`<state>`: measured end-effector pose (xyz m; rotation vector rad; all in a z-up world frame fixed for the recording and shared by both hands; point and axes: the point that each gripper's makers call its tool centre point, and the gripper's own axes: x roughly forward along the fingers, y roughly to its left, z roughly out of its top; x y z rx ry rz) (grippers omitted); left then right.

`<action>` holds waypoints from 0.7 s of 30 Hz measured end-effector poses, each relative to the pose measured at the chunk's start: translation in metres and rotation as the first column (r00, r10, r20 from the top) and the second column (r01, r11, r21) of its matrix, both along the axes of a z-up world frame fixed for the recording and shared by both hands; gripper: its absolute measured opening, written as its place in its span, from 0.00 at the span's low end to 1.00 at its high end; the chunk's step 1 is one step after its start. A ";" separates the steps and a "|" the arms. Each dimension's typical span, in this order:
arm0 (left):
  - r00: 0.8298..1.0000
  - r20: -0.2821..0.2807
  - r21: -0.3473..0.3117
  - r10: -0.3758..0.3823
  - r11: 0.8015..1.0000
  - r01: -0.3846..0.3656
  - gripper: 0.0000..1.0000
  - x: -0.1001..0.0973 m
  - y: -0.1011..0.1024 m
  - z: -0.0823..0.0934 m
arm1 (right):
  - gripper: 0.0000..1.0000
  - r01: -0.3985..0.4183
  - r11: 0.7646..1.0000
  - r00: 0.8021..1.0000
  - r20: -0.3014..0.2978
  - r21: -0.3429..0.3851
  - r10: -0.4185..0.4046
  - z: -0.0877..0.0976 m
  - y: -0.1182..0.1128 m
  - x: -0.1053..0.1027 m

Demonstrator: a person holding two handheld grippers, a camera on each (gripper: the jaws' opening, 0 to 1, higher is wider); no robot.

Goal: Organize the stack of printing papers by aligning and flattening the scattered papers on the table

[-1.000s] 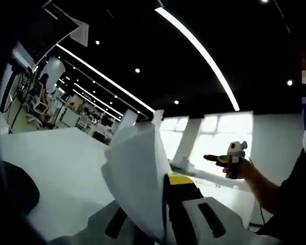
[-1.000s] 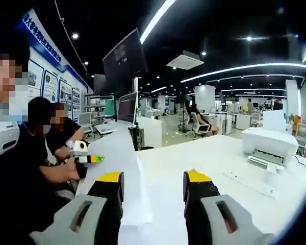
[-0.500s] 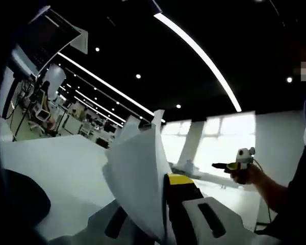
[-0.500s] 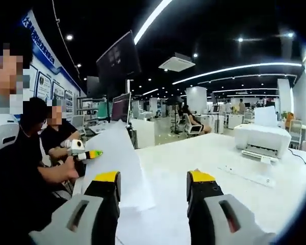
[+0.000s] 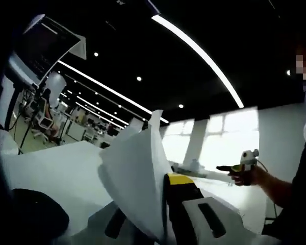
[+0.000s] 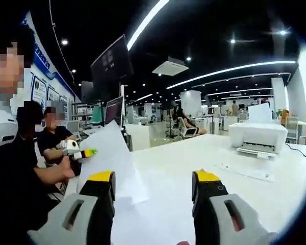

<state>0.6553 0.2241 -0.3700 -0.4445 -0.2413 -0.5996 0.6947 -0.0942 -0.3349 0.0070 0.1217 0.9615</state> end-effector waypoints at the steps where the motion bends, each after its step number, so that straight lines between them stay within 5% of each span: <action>1: 1.000 0.012 0.010 0.002 1.000 -0.002 0.06 -0.002 -0.002 0.001 | 0.60 0.006 1.000 1.000 -0.001 -0.007 -0.006 -0.005 -0.001 0.003; 8: 1.000 0.014 0.053 0.000 0.999 -0.001 0.06 -0.002 -0.008 -0.001 | 0.68 0.048 0.999 0.998 -0.046 0.022 -0.047 -0.024 -0.003 0.022; 21: 1.000 -0.011 0.066 0.023 0.998 -0.022 0.07 0.001 -0.008 -0.005 | 0.66 0.107 0.994 0.993 -0.055 -0.033 -0.109 -0.032 -0.011 0.032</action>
